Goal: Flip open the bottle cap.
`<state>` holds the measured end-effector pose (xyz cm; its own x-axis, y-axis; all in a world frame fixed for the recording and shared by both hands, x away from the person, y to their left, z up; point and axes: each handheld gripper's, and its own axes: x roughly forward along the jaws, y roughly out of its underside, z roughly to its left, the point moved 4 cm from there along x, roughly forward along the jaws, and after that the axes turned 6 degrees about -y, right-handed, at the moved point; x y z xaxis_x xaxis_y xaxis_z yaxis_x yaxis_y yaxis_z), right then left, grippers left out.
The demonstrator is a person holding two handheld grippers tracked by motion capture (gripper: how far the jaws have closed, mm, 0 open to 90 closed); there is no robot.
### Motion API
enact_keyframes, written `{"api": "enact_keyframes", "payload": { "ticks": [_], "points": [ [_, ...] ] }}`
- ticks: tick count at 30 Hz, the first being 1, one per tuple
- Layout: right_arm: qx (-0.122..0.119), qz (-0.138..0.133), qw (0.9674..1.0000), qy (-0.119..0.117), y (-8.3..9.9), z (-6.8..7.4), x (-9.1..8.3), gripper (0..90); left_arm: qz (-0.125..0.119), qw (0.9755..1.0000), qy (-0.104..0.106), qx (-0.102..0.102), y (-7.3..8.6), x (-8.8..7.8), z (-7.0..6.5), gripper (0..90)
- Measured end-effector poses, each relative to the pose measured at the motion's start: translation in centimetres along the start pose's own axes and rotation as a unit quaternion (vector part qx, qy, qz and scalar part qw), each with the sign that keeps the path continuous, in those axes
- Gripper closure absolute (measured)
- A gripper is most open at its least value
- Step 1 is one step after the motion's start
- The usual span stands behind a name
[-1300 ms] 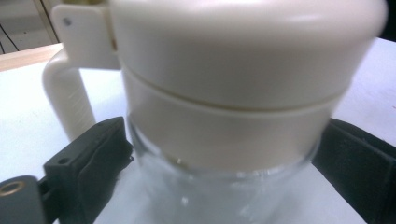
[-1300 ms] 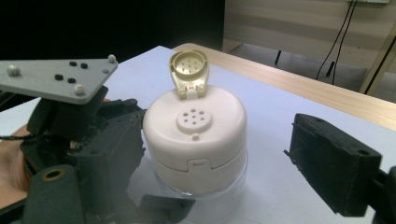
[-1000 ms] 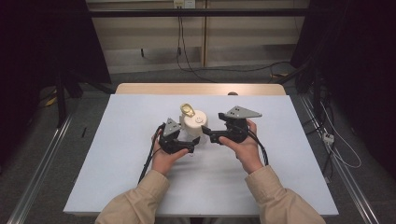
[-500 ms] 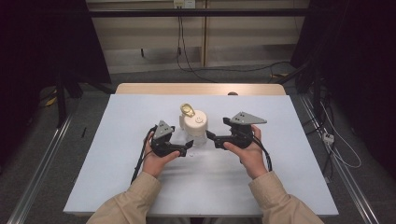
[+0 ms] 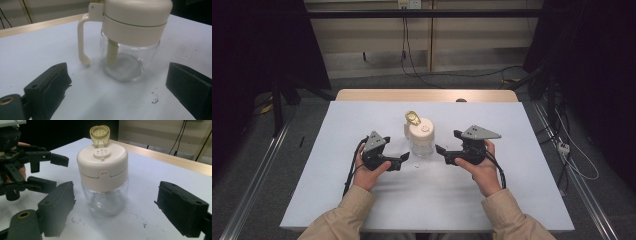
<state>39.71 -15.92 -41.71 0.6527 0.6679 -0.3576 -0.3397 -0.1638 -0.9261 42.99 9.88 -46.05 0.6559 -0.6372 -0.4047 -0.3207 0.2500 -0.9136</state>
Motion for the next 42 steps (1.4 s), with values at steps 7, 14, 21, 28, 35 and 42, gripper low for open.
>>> {"api": "enact_keyframes", "payload": {
  "ticks": [7,14,21,28,35,42],
  "points": [
    [-0.003,0.001,1.0,-0.001,0.8,0.1,-0.2,13.5,0.001,1.0,0.002,0.001,0.2,-0.7,0.2,4.5],
    [0.004,0.001,1.0,-0.003,2.1,0.0,-1.1,13.3,0.006,1.0,0.004,-0.006,0.6,-1.7,0.6,4.5],
    [0.011,0.0,0.9999,0.001,3.2,-0.5,-2.3,13.3,0.014,0.9999,0.004,-0.003,1.3,-2.8,1.1,4.7],
    [0.011,0.0,0.9999,0.008,4.2,-0.8,-3.5,13.0,0.019,0.9998,0.004,-0.007,1.8,-3.6,1.4,4.7],
    [0.011,-0.001,0.9998,0.014,5.1,-0.8,-4.5,13.0,0.022,0.9997,0.005,0.0,2.2,-4.5,1.7,4.8],
    [0.01,0.006,0.9998,0.017,5.9,-0.8,-5.3,13.0,0.018,0.9997,0.001,-0.015,2.8,-5.6,2.6,4.9]
  ]
}}
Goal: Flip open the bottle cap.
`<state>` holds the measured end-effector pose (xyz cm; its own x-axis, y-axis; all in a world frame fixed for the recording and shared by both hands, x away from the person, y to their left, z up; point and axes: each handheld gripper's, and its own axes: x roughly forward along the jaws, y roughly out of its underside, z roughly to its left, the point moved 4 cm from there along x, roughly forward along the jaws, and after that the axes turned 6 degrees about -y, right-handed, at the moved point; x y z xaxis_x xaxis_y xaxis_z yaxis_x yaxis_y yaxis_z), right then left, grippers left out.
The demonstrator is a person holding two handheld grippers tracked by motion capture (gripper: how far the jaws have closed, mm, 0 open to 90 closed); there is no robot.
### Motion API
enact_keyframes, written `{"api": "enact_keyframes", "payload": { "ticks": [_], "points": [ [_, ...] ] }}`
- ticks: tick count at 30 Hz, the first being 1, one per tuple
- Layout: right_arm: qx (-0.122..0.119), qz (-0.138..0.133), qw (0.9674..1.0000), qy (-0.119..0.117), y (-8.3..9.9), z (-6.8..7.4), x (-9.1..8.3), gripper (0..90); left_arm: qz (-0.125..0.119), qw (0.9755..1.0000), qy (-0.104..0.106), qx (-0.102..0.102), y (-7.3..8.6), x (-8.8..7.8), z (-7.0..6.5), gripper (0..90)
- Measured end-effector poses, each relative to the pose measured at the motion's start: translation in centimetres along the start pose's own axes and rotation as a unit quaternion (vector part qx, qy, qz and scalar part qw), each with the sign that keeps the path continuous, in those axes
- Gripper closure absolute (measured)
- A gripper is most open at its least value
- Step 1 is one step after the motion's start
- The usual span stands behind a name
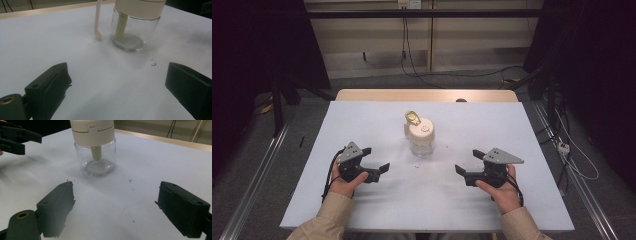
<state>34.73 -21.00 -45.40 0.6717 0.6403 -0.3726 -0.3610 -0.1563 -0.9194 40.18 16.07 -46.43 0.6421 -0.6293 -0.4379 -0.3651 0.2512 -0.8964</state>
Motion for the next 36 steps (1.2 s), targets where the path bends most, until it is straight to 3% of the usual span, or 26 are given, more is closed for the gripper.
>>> {"api": "enact_keyframes", "payload": {
  "ticks": [15,36],
  "points": [
    [0.015,-0.003,0.9998,0.011,1.1,-0.7,-1.9,13.0,-0.009,0.9998,-0.005,-0.015,0.6,-2.2,1.1,5.5],
    [0.011,0.006,0.9996,0.024,2.4,-1.1,-3.4,12.9,-0.009,0.9997,-0.017,-0.018,1.6,-4.3,2.2,5.6]
  ]
}}
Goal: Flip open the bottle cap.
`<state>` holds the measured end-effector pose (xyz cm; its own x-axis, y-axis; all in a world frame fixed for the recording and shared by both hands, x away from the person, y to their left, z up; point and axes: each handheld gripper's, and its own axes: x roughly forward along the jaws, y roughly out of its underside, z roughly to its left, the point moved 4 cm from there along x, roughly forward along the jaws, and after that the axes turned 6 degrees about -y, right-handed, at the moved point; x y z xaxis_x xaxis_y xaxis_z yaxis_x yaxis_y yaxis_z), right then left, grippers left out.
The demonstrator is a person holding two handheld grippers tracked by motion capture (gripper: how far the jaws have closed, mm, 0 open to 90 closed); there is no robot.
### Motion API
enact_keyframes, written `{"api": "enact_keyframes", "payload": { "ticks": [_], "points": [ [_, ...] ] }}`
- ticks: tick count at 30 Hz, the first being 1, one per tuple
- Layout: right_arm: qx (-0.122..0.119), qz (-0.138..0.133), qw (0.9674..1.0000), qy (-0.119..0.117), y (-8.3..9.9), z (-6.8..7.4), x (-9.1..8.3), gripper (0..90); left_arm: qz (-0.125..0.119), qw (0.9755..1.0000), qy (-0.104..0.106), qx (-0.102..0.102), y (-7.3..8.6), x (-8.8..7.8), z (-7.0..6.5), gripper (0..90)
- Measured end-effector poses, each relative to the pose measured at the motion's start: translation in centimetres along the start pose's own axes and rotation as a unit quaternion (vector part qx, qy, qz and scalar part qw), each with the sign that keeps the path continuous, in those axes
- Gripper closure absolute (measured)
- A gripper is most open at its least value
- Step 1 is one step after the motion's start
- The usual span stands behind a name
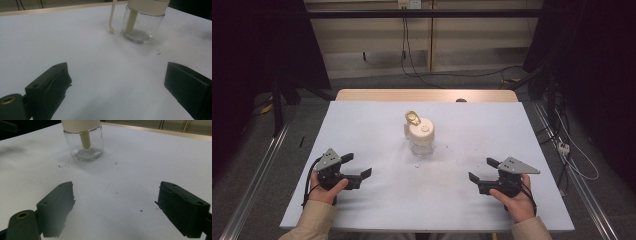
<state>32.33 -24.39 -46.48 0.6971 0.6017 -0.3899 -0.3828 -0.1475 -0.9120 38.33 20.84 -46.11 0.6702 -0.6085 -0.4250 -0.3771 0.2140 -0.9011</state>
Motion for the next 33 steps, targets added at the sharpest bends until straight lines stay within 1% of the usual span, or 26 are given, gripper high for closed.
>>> {"api": "enact_keyframes", "payload": {
  "ticks": [6,8,12,17,23,24,29,30,33],
  "points": [
    [0.0,0.002,1.0,0.003,0.3,-0.2,-0.4,12.9,-0.001,1.0,-0.003,-0.001,0.2,-0.4,0.3,5.5],
    [0.001,0.004,1.0,0.003,0.5,-0.2,-0.6,12.9,0.0,1.0,-0.003,0.003,0.2,-0.5,0.3,5.5],
    [0.003,0.004,1.0,0.007,0.7,-0.4,-0.8,12.9,0.002,1.0,-0.004,0.002,0.4,-0.7,0.4,5.5],
    [0.003,0.005,1.0,0.008,0.9,-0.5,-1.2,12.9,-0.002,1.0,-0.004,-0.001,0.4,-0.9,0.4,5.5],
    [0.005,0.004,0.9999,0.012,1.1,-0.7,-1.5,12.9,0.001,1.0,-0.007,0.003,0.6,-1.0,0.6,5.5],
    [0.004,0.004,0.9999,0.012,1.2,-0.7,-1.5,12.9,0.001,1.0,-0.007,0.001,0.6,-1.0,0.6,5.5],
    [0.002,0.006,0.9999,0.013,1.3,-0.8,-1.7,12.9,0.002,1.0,-0.003,0.003,0.6,-1.1,0.5,5.5],
    [0.001,0.006,0.9999,0.013,1.3,-0.8,-1.8,12.9,0.005,1.0,-0.002,0.006,0.7,-1.0,0.5,5.4],
    [0.0,0.008,0.9999,0.015,1.4,-0.8,-1.9,12.9,0.004,1.0,-0.003,0.004,0.7,-1.1,0.5,5.5]
  ]
}}
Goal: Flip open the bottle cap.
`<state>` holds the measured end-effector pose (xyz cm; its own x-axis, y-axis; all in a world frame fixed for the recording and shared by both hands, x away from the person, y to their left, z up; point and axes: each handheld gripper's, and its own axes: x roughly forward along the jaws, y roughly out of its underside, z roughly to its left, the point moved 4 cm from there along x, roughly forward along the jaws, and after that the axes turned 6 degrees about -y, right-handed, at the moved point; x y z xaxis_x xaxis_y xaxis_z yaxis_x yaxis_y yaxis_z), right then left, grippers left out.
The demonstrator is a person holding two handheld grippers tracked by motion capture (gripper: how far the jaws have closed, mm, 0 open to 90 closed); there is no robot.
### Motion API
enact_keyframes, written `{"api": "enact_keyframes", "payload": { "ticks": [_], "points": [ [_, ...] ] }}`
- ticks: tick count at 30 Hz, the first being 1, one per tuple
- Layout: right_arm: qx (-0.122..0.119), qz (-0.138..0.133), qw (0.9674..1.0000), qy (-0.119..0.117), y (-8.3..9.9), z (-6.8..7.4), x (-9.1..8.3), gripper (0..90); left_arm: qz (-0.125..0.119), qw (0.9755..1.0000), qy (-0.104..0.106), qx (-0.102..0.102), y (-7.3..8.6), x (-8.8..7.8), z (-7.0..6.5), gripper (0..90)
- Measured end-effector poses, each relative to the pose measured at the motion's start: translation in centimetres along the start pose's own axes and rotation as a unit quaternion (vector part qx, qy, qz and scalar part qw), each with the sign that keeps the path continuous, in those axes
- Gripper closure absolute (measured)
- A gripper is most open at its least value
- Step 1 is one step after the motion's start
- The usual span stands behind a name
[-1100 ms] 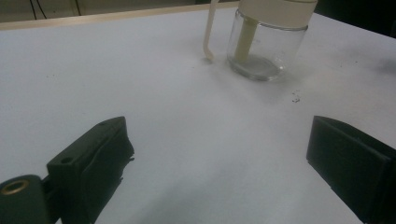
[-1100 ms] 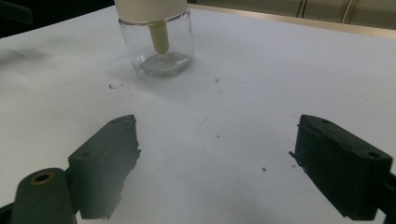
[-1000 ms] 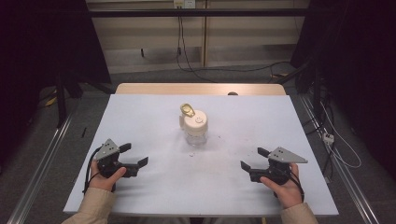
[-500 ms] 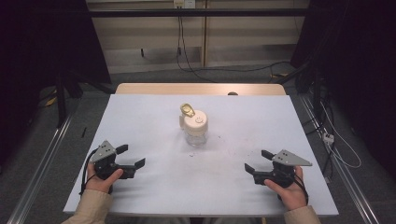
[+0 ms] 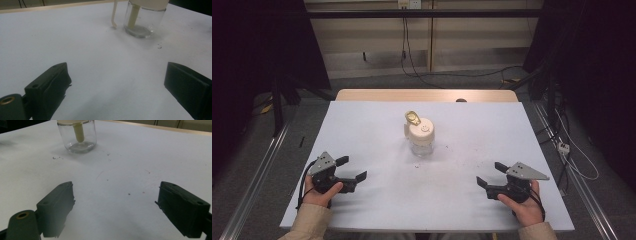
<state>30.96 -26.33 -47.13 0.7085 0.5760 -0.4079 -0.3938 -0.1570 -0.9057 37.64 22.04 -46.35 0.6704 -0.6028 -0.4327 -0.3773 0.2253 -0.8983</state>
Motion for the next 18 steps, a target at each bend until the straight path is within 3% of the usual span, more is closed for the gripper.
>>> {"api": "enact_keyframes", "payload": {
  "ticks": [11,18],
  "points": [
    [0.004,0.003,1.0,-0.002,0.22,-0.02,0.06,12.8,-0.005,0.9999,0.0,-0.012,0.27,-0.43,0.19,5.4],
    [0.004,-0.001,1.0,0.001,0.03,-0.02,0.06,12.6,-0.004,1.0,-0.002,-0.008,0.31,-0.18,0.17,5.4]
  ]
}}
